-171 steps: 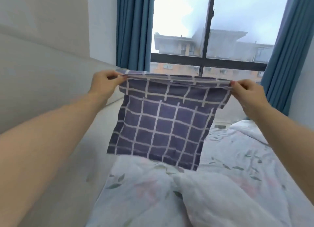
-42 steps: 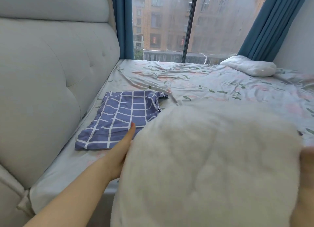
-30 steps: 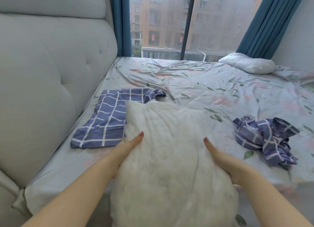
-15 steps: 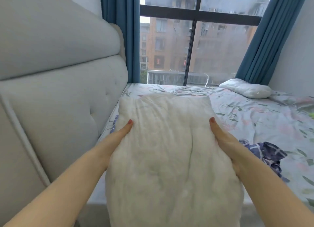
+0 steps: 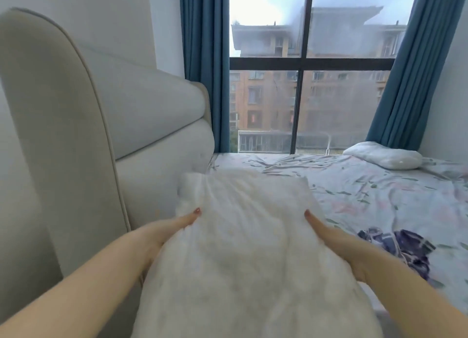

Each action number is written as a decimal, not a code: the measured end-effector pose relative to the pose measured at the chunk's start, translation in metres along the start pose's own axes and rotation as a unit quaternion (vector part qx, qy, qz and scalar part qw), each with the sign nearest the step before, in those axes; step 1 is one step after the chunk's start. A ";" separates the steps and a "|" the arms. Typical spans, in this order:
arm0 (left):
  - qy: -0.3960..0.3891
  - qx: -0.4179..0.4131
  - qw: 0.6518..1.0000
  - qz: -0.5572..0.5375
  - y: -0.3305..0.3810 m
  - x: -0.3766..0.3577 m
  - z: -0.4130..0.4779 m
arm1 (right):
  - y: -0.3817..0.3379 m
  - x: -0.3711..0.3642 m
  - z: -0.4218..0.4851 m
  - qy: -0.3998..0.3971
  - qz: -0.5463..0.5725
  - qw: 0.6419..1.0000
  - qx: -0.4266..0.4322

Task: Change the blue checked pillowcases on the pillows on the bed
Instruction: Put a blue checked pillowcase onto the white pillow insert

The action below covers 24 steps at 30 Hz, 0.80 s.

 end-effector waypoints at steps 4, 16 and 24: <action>0.022 0.091 0.996 0.009 -0.095 -0.015 -0.026 | 0.103 -0.010 0.067 0.036 -0.187 0.977 -0.098; 0.192 0.106 0.951 0.218 -0.099 0.040 0.077 | 0.026 -0.023 0.172 0.203 -0.344 0.917 0.012; 0.329 0.129 0.924 0.144 -0.171 0.020 0.118 | 0.027 -0.141 0.241 0.068 -0.330 0.938 0.085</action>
Point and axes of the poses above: each hand's wrist, its own z-axis towards the middle knuckle, its own x-axis out of the back of the hand, y = z × x, the point moved 8 cm from there along z, towards the middle knuckle, and after that the axes turned 14 degrees about -x, right-handed, at the moved point
